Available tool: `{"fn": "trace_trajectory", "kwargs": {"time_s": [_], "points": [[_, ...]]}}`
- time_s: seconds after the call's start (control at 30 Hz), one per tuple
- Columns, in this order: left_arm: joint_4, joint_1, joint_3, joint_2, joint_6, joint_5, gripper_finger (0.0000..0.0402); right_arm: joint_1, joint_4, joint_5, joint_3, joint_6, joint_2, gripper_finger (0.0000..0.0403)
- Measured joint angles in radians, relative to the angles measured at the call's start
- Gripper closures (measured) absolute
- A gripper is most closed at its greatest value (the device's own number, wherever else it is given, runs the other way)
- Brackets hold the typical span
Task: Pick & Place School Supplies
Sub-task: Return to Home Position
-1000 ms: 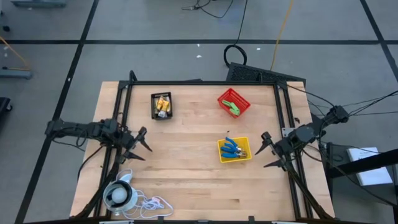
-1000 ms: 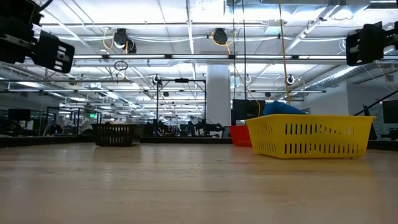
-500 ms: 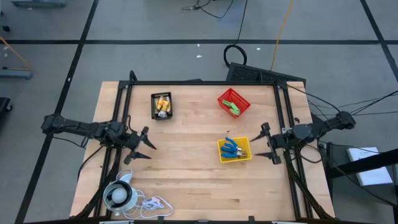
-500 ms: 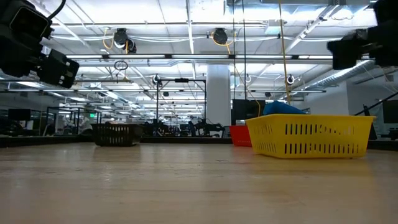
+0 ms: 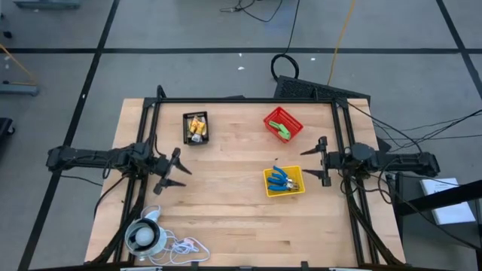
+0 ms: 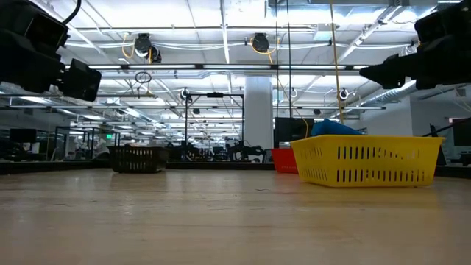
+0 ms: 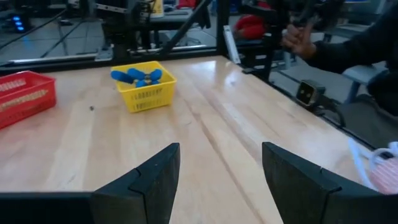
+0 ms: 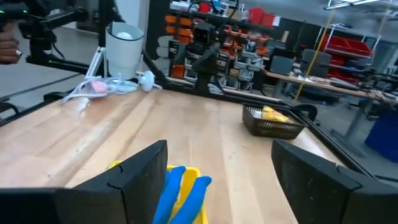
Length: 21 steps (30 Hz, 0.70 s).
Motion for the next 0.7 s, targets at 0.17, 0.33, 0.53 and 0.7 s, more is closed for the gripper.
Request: {"fn": "trace_trajectory", "kwargs": {"time_s": [0.17,0.33,0.53,0.7], "points": [[0.005,0.000,0.000,0.000,-0.011,0.017,0.0172,0.006,0.002,-0.010,0.000,-0.008,0.000,0.0126],[0.006,-0.001,-0.001,0.000,-0.004,-0.019,0.0172,0.031,0.005,-0.012,0.000,-0.015,0.000,0.0126],[0.004,-0.001,-0.001,0.000,-0.098,-0.140,0.0172,0.034,0.002,-0.011,0.000,0.116,0.000,0.0126],[0.004,0.000,-0.001,0.000,-0.109,-0.151,0.0172,0.034,0.002,-0.011,0.000,0.169,0.000,0.0126]]}}
